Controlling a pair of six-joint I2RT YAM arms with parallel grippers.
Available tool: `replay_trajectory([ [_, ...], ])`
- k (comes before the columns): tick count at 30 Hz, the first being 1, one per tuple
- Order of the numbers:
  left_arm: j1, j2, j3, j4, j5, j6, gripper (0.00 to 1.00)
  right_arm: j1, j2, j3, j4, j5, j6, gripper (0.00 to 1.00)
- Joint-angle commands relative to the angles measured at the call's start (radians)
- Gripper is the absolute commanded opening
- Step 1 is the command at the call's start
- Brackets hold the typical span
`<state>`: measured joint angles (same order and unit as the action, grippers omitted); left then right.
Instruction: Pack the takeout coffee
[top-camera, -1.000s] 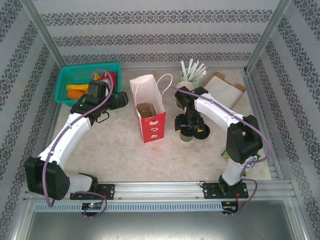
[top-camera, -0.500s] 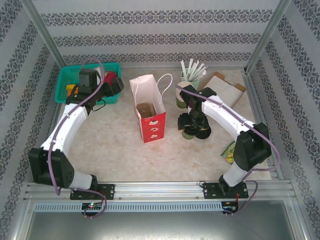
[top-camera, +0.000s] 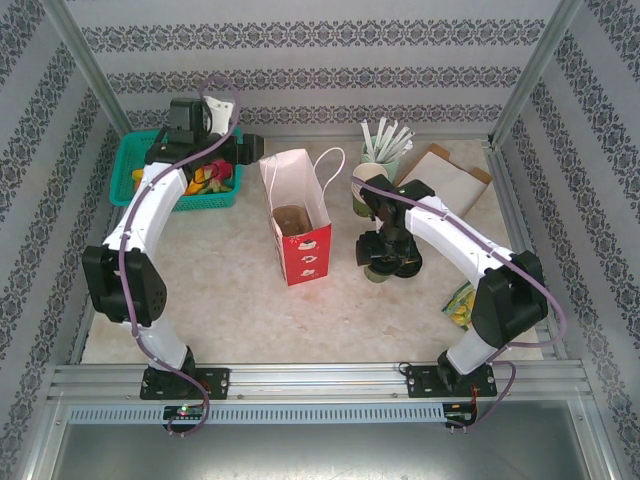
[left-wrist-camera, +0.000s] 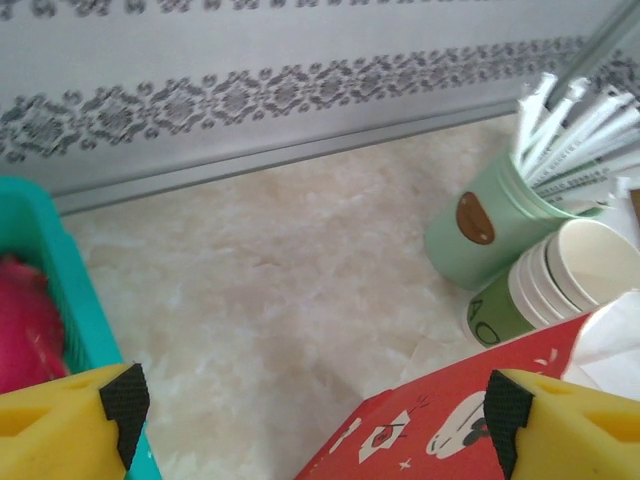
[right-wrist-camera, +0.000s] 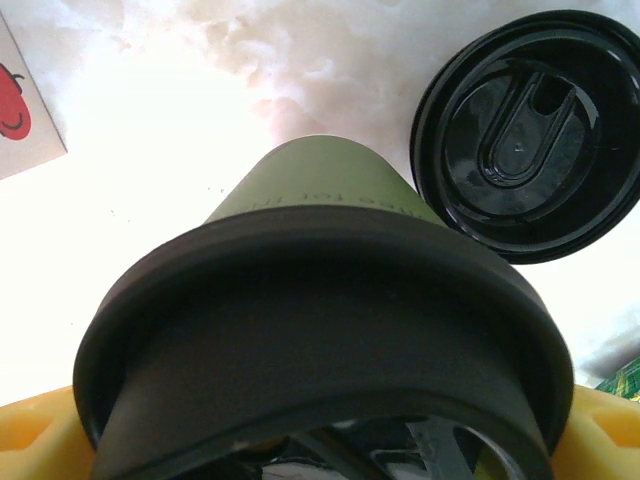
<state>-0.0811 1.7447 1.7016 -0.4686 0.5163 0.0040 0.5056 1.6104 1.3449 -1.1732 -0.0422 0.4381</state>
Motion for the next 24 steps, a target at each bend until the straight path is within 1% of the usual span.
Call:
replay_trajectory([
  [1,0.007,0.041,0.084,-0.102,0.137,0.141,0.87,0.015,-0.017,-0.007,-0.007,-0.001,-0.019,0.5],
  [3,0.005,0.072,0.126,-0.137,0.202,0.171,0.86,0.016,-0.015,-0.003,-0.011,-0.001,-0.021,0.5],
  [5,0.003,0.108,0.184,-0.189,0.242,0.199,0.83,0.019,-0.017,0.001,-0.013,0.001,-0.022,0.5],
  [10,0.001,0.199,0.335,-0.338,0.259,0.284,0.78,0.027,-0.027,-0.005,-0.015,0.004,-0.022,0.5],
  [15,-0.006,0.263,0.45,-0.46,0.319,0.356,0.73,0.031,-0.038,-0.013,-0.025,0.008,-0.017,0.5],
  [19,-0.02,0.275,0.466,-0.462,0.327,0.366,0.7,0.031,-0.044,-0.018,-0.025,0.01,-0.013,0.51],
  [24,-0.031,0.288,0.477,-0.469,0.329,0.379,0.6,0.036,-0.041,-0.016,-0.028,0.005,-0.013,0.49],
])
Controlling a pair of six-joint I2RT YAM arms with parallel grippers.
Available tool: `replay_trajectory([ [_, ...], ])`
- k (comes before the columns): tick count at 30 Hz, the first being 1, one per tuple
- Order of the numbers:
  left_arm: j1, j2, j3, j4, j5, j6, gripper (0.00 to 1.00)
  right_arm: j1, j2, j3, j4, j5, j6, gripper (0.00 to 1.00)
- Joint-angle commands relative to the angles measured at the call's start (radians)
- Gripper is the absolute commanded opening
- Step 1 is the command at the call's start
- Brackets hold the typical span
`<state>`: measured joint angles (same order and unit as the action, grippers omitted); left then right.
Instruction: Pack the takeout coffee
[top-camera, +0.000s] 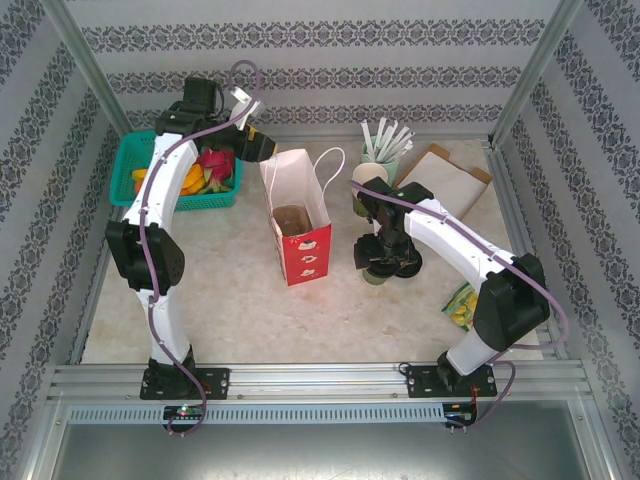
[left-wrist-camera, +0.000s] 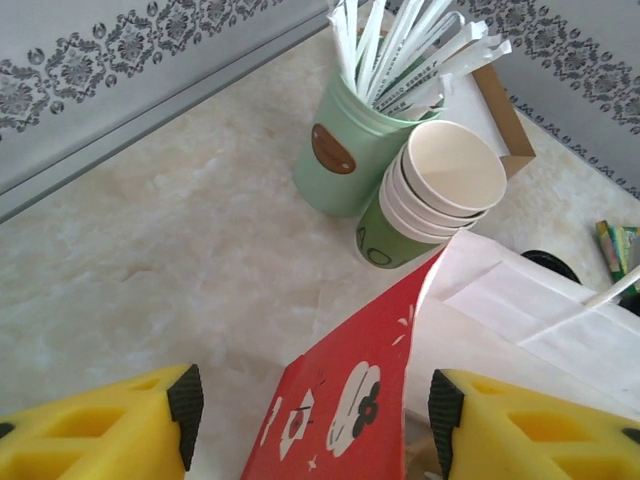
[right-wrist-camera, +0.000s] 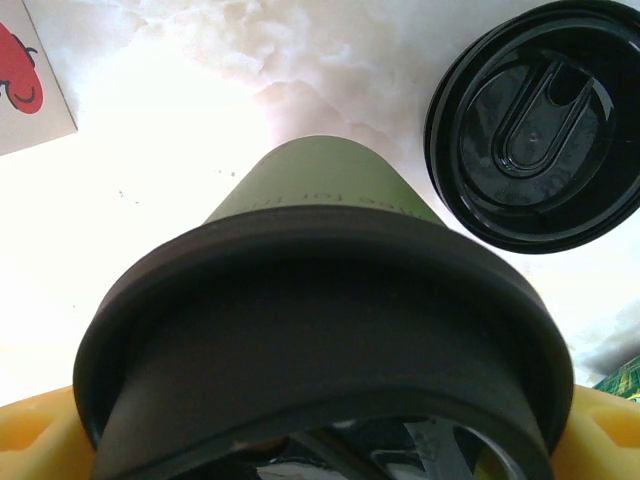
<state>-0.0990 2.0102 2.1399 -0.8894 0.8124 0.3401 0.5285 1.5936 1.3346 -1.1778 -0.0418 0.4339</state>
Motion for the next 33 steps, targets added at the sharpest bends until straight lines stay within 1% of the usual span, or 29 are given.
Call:
replay_trajectory([
  [1,-0.015,0.023,0.04,-0.051,0.032,0.048,0.59,0.014,-0.026,-0.005,-0.026,0.005,-0.01,0.5],
  [3,-0.017,0.025,0.04,-0.05,0.02,0.056,0.56,0.017,-0.028,-0.005,-0.029,0.007,-0.009,0.5],
  [7,-0.027,0.042,0.054,-0.06,-0.024,0.073,0.53,0.021,-0.037,-0.005,-0.033,0.012,-0.006,0.5],
  [10,-0.036,0.063,0.081,-0.103,-0.006,0.109,0.53,0.021,-0.043,-0.007,-0.036,0.017,-0.004,0.5],
  [13,-0.04,0.072,0.086,-0.108,0.01,0.123,0.51,0.021,-0.045,-0.011,-0.036,0.019,-0.003,0.5],
  [18,-0.043,0.07,0.09,-0.11,0.0,0.126,0.37,0.025,-0.051,-0.011,-0.042,0.02,0.001,0.5],
  [22,-0.044,0.057,0.092,-0.131,0.009,0.139,0.23,0.027,-0.065,-0.011,-0.05,0.028,0.006,0.5],
  [26,-0.043,0.038,0.082,-0.144,0.045,0.143,0.1,0.027,-0.088,-0.004,-0.077,0.02,0.007,0.5],
  [29,-0.045,0.016,0.059,-0.144,0.073,0.143,0.04,0.027,-0.117,0.01,-0.126,0.021,0.005,0.5],
  [33,-0.048,-0.028,0.009,-0.095,0.105,0.087,0.0,0.027,-0.154,0.051,-0.2,0.004,0.007,0.5],
])
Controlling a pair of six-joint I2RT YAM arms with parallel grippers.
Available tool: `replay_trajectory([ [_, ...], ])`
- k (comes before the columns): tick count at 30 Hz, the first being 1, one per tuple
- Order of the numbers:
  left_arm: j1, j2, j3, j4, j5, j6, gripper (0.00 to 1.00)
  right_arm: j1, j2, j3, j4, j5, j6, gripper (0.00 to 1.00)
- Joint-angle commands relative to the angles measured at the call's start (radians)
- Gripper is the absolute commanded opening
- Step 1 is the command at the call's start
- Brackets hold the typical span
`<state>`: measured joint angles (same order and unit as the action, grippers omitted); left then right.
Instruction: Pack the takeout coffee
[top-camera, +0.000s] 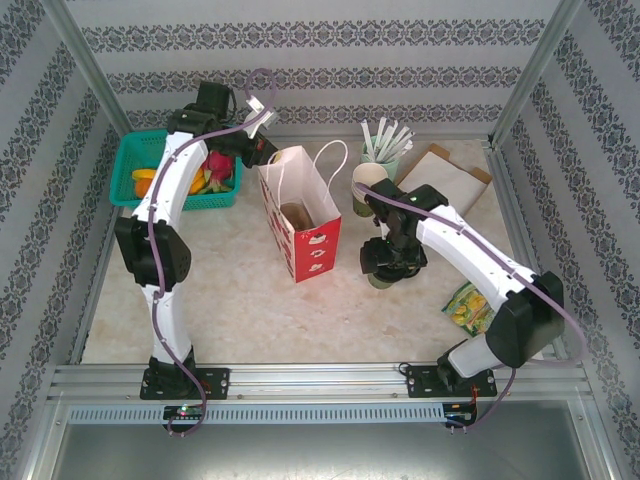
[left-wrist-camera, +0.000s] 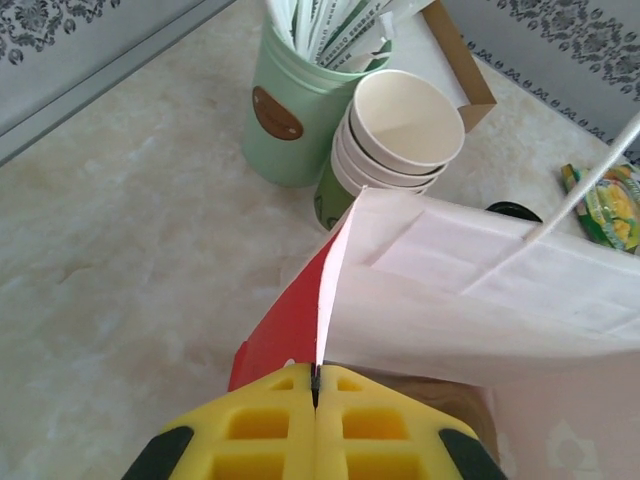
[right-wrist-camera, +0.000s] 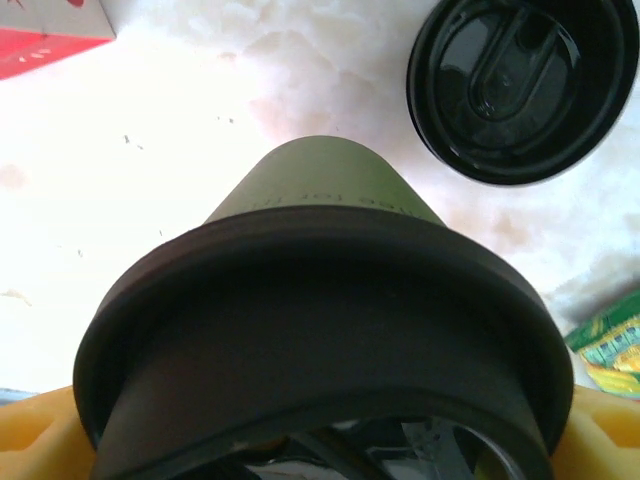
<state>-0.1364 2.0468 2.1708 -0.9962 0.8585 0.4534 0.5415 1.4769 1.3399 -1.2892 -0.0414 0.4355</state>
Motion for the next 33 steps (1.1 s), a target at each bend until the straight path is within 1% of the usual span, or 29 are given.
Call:
replay_trajectory([
  [1,-0.013,-0.075,-0.034,0.025,0.075,-0.048,0.0,0.014,-0.044,0.066,-0.116,-0.006,0.007,0.5],
  [3,-0.023,-0.092,-0.054,0.033,0.094,-0.078,0.0,0.015,-0.052,0.109,-0.166,-0.027,0.013,0.49],
  [5,-0.038,-0.114,-0.08,0.044,0.085,-0.098,0.0,0.018,-0.061,0.165,-0.22,-0.039,0.018,0.49],
  [8,-0.058,-0.139,-0.121,0.072,0.039,-0.141,0.0,0.03,-0.058,0.268,-0.297,-0.048,0.024,0.49],
  [12,-0.079,-0.147,-0.128,0.08,-0.035,-0.207,0.0,0.065,-0.009,0.443,-0.423,-0.029,0.038,0.48],
  [15,-0.083,-0.149,-0.126,0.079,-0.039,-0.227,0.0,0.094,0.044,0.585,-0.523,-0.004,0.043,0.48],
  [18,-0.093,-0.149,-0.126,0.076,-0.036,-0.227,0.0,0.104,0.07,0.676,-0.524,-0.046,0.048,0.49],
  [26,-0.119,-0.149,-0.123,0.052,-0.034,-0.196,0.0,0.121,0.124,0.873,-0.524,-0.088,0.057,0.48],
  [30,-0.125,-0.145,-0.115,0.051,-0.043,-0.214,0.0,0.129,0.121,0.941,-0.524,-0.097,0.077,0.48],
  [33,-0.131,-0.141,-0.091,0.043,-0.084,-0.261,0.0,0.149,0.127,0.973,-0.524,-0.096,0.099,0.47],
])
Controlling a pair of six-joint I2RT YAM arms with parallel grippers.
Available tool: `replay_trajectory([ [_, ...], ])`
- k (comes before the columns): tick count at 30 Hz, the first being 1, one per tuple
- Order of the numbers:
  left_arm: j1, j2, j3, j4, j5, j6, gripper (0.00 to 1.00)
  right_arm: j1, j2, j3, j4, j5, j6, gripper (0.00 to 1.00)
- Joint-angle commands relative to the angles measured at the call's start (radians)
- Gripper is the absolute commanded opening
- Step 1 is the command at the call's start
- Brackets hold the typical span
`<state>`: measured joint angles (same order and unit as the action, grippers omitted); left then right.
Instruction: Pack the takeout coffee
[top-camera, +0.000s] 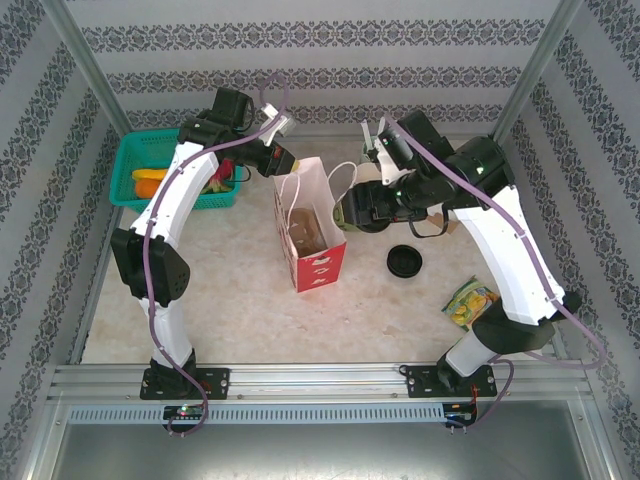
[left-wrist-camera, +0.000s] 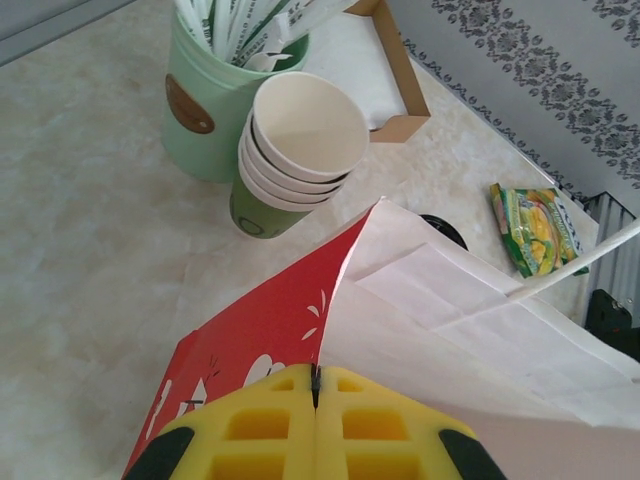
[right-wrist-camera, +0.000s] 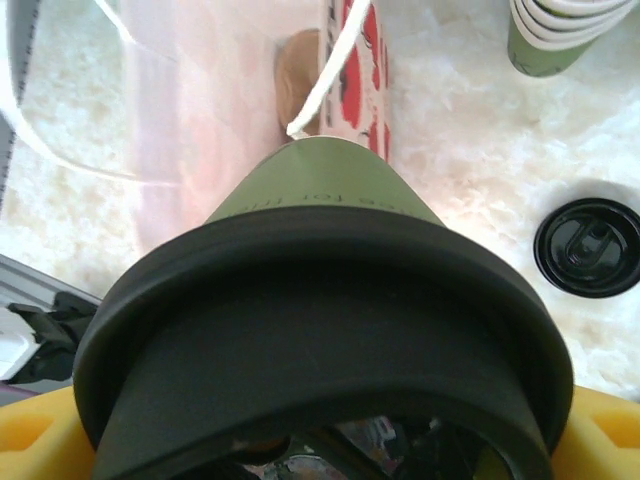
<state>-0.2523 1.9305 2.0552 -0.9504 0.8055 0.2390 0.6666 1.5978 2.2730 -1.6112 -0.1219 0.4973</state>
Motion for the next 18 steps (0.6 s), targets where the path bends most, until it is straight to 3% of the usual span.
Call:
replay_trajectory([
  [1,-0.018,-0.024,0.03,-0.005,-0.041,-0.063,0.0,0.032,0.01,0.051,-0.202,-0.017,0.044,0.47],
  [11,-0.05,-0.06,-0.003,0.047,-0.088,-0.245,0.0,0.106,0.103,0.097,-0.202,0.067,0.089,0.47],
  [18,-0.063,-0.073,-0.006,0.025,-0.138,-0.282,0.08,0.131,0.209,0.169,-0.2,0.072,0.039,0.47],
])
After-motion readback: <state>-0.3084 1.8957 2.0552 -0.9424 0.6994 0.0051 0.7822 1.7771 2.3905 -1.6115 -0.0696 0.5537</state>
